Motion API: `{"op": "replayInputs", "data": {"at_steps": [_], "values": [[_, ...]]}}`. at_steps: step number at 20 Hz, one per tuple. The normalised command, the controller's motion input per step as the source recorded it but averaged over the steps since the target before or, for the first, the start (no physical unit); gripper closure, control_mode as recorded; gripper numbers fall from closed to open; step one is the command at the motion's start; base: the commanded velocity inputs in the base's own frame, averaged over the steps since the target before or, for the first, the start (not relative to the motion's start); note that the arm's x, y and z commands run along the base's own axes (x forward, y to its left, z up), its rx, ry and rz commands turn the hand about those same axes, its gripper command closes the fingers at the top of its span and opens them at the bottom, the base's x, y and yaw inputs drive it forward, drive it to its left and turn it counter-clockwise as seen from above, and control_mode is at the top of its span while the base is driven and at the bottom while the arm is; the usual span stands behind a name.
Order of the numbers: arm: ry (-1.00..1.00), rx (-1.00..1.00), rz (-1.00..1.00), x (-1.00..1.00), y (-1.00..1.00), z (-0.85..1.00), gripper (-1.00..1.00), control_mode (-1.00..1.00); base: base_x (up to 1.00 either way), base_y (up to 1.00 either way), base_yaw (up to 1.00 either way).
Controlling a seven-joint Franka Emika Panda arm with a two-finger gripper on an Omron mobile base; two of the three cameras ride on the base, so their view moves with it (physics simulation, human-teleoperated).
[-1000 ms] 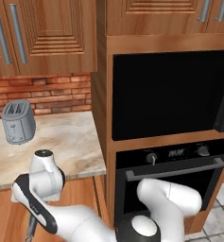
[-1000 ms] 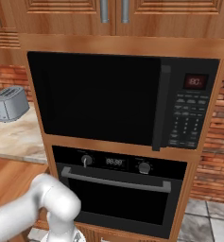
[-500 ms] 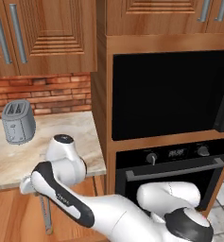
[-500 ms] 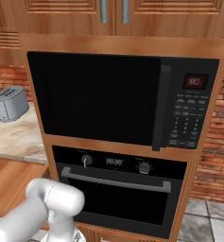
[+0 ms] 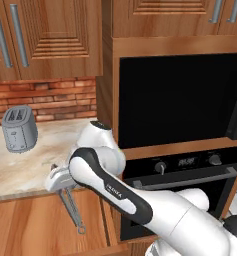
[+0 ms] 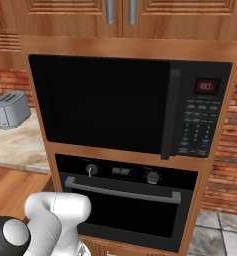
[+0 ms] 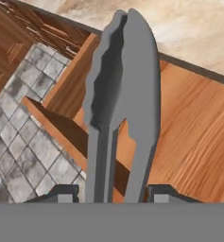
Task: Take the tongs from the drawer on the left and place them on the dining counter next to the tray containing the hot dog.
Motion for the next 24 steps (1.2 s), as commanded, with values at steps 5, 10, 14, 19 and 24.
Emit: {"op": "replayInputs", "data": {"at_steps": [5,10,14,19,24], "values": [[-0.15,0.01,0.12,-0.49,-0.77,0.55,1.0,-1.0,0.0,0.0,0.0],[-0.17,0.0,0.07,-0.38,-0.86,0.25,1.0,-1.0,0.0,0.0,0.0],[-0.12,0.0,0.05,-0.15,-0.85,0.49,1.0,-1.0,0.0,0.0,0.0],[0.0,0.0,0.01,-0.09,-0.57,0.5,1.0,-1.0,0.0,0.0,0.0],[0.05,0.0,0.0,-0.04,-0.28,0.39,1.0,-1.0,0.0,0.0,0.0]]}}
